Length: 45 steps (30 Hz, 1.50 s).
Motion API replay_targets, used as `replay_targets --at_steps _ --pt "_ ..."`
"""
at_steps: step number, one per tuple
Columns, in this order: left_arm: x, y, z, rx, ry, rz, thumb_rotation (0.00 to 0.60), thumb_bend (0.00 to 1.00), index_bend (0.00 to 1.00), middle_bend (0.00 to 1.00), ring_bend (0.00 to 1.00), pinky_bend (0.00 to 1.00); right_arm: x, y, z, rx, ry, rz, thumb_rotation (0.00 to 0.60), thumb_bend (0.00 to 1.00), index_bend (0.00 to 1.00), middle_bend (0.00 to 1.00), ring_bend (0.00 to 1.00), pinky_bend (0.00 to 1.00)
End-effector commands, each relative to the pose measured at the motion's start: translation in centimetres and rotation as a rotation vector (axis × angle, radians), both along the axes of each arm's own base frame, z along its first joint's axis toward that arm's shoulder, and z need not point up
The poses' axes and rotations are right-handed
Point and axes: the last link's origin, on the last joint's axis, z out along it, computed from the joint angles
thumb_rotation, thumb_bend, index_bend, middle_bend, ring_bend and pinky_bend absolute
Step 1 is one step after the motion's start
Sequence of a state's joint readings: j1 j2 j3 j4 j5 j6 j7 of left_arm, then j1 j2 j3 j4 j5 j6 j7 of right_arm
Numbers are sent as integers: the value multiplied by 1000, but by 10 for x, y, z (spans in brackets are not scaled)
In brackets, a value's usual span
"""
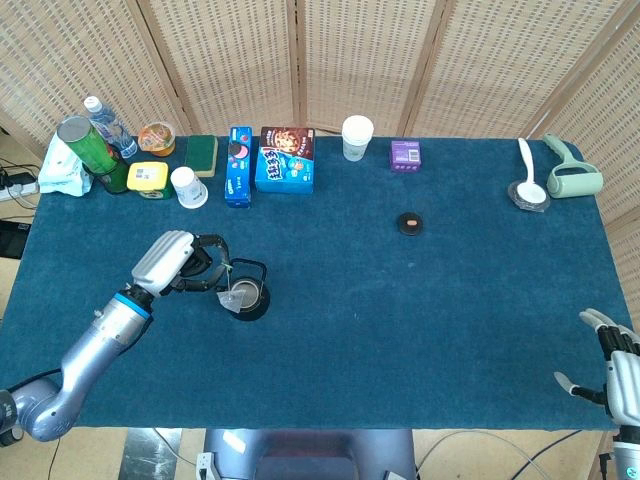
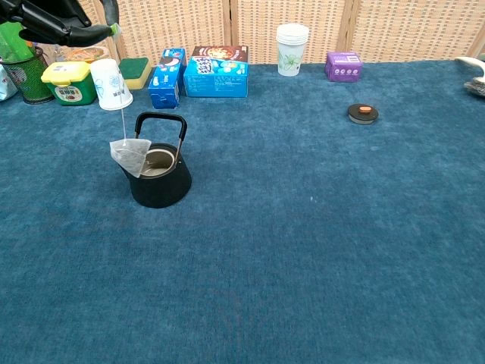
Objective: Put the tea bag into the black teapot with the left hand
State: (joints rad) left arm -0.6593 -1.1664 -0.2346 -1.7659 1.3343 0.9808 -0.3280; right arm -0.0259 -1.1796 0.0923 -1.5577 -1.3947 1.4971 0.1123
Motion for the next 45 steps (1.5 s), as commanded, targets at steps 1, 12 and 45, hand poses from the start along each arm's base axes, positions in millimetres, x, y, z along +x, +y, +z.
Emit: replay_targets --at_steps 1,12,45 --pt "-2 0 0 -2 5 6 600 502 716 1000 1000 933 0 0 0 2 0 1 600 122 182 183 215 149" --pt "-8 2 -7 -22 7 22 600 502 716 1000 1000 932 1 2 0 0 5 -7 600 123 182 183 215 148" --pt "-72 -35 -18 -126 132 178 600 501 716 1000 1000 933 2 3 1 3 12 -9 600 122 182 183 215 148"
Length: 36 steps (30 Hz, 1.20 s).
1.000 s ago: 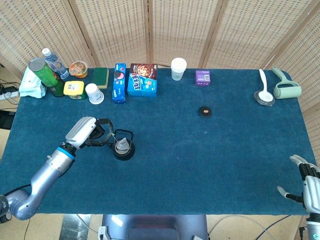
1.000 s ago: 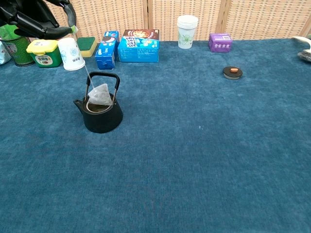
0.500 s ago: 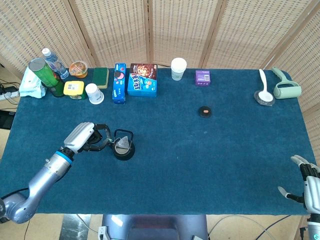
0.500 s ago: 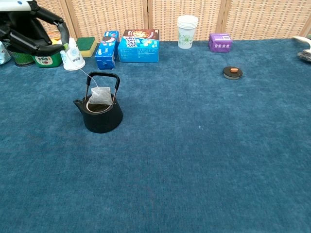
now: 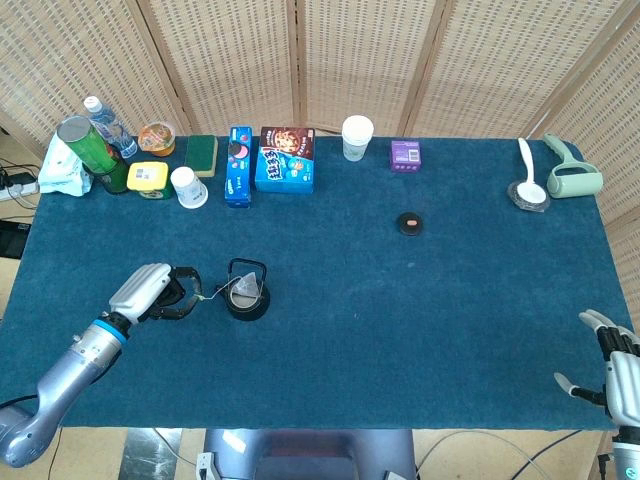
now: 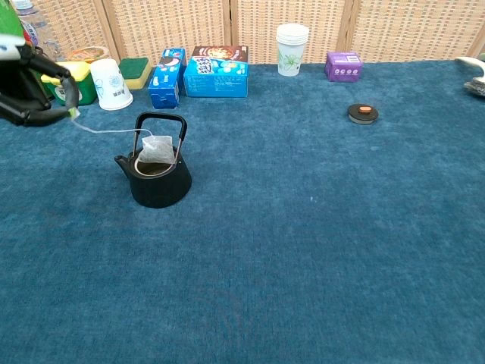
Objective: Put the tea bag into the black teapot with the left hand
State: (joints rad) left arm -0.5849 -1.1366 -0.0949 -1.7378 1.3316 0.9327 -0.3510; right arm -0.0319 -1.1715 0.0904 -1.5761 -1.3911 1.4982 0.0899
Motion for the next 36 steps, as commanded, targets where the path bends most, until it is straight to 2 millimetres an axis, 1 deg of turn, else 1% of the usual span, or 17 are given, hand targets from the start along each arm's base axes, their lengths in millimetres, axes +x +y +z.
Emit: replay_targets --at_steps 1,5,8,10,12,13,14,18,20,28,33,36 --pt "-9 -3 -4 -9 18 31 600 501 716 1000 1000 933 1 0 0 -2 1 1 600 122 182 183 215 148" --pt "-19 -7 -7 -23 40 57 600 500 716 1000 1000 933 1 1 1 -1 2 1 600 123 182 183 215 149" --pt "-29 -15 -10 -55 96 67 600 496 716 1000 1000 933 2 0 0 2 4 2 600 123 182 183 215 149" --pt "-32 -17 -12 -76 122 70 600 483 716 1000 1000 933 2 -1 0 3 6 2 600 123 182 183 215 149" --pt "-33 -18 -13 -87 141 70 600 449 715 1000 1000 933 2 -1 0 3 6 3 600 123 182 183 215 149" --pt "-34 -18 -13 -90 152 69 600 437 708 1000 1000 933 3 -2 0 2 5 4 600 122 182 183 215 149" --pt "-35 -19 -13 -97 165 68 600 421 677 1000 1000 932 3 -2 0 2 5 5 600 123 182 183 215 149" --pt "-33 -19 -13 -112 177 69 600 369 480 1000 1000 933 2 -1 1 -3 6 0 600 122 182 183 216 149" --pt "-30 -19 -13 -115 178 63 600 352 434 1000 1000 933 2 -1 1 -5 5 -1 600 122 182 183 220 149" --pt "-26 -17 -14 -126 183 49 600 323 393 1000 1000 932 1 -1 2 -8 5 -2 600 123 182 183 222 149" --pt "-18 -13 -6 -102 180 22 600 321 393 1000 1000 932 1 -2 2 -5 4 1 600 123 182 183 222 150" --pt "-13 -8 -2 -100 219 -12 600 327 394 1000 1000 933 1 -2 1 1 1 1 600 122 182 183 222 150"
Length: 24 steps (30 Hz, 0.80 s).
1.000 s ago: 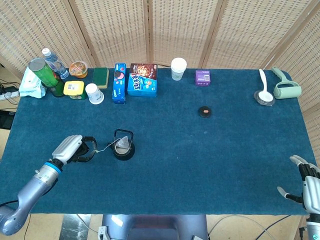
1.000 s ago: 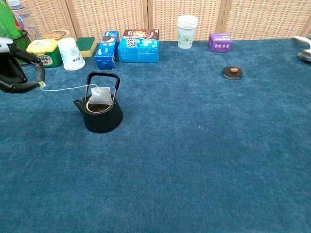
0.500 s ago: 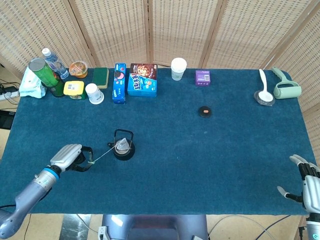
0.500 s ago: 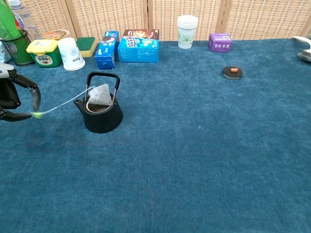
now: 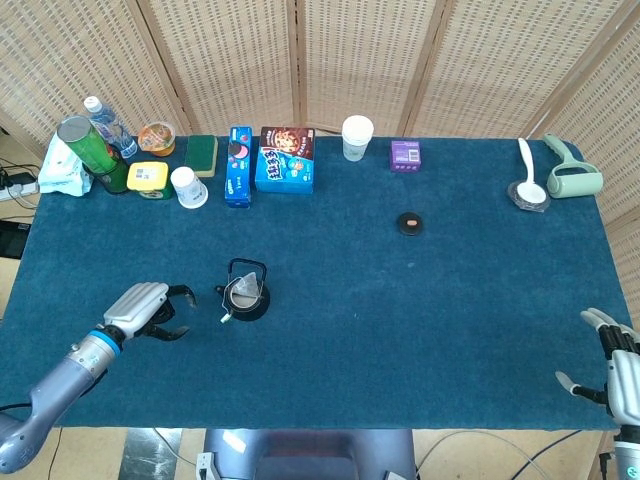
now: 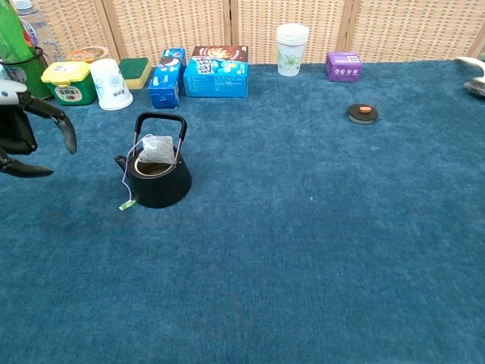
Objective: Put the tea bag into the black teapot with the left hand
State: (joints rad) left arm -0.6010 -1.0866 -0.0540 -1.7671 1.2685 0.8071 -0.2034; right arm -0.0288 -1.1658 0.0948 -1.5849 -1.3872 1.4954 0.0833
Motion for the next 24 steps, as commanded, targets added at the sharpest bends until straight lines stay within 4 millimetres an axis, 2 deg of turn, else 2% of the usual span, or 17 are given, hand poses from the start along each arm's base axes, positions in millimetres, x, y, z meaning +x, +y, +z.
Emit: replay_targets --at_steps 1,6,9,18,24 --pt "5 5 3 -10 49 -40 600 335 390 1000 1000 933 0 0 -1 3 -3 0 600 122 182 183 223 150" --pt "15 10 4 -53 141 -101 600 592 242 1000 1000 933 -1 1 0 -1 -4 3 600 123 182 183 230 149" --pt "23 13 2 -73 168 -122 600 692 157 1000 1000 933 -1 2 0 -4 -5 1 600 123 182 183 235 150" --pt "38 21 -5 -100 189 -145 600 856 88 1000 1000 941 -5 7 2 -14 -12 -12 600 123 182 183 243 152" --pt "45 26 -9 -116 196 -146 600 873 73 1000 1000 941 -9 8 3 -17 -17 -20 600 123 182 184 245 154"
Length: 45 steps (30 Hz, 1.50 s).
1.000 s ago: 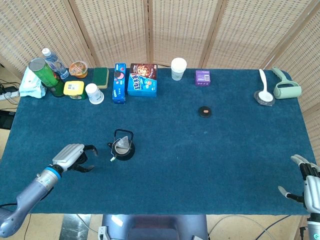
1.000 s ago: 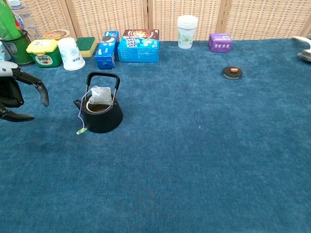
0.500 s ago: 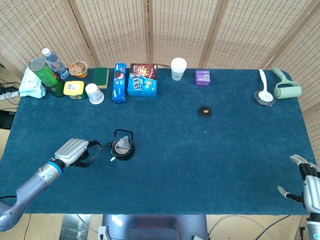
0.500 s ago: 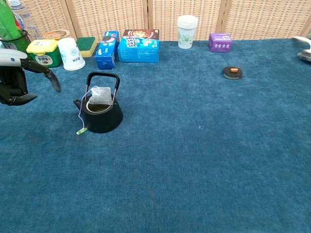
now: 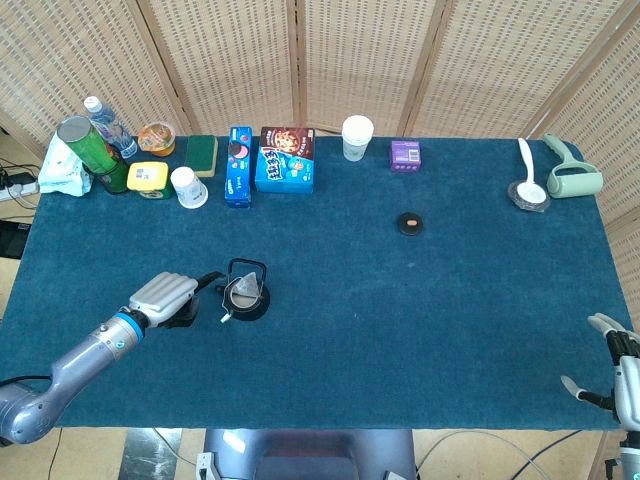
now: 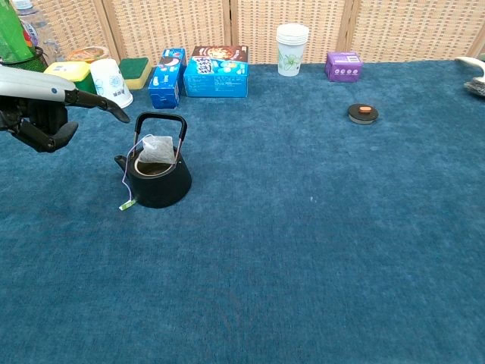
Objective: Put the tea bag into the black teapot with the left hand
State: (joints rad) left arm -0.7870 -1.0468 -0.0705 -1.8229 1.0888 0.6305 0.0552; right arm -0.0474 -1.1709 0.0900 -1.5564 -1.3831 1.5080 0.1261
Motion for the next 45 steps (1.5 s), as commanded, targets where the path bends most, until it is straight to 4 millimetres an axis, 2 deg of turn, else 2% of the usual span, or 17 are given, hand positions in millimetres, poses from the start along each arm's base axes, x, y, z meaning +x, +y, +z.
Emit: replay_targets --at_steps 1,24,45 --pt "3 2 -4 -11 3 -2 600 874 69 1000 1000 941 -1 0 0 -1 -2 -4 600 123 182 184 246 154" --pt "13 13 -35 -80 33 11 600 867 69 1000 1000 941 -9 3 2 -11 -7 -33 600 122 182 198 268 168" --pt "7 -1 -42 -148 51 40 600 866 69 1000 1000 941 -9 5 2 -13 -11 -29 600 123 182 198 268 169"
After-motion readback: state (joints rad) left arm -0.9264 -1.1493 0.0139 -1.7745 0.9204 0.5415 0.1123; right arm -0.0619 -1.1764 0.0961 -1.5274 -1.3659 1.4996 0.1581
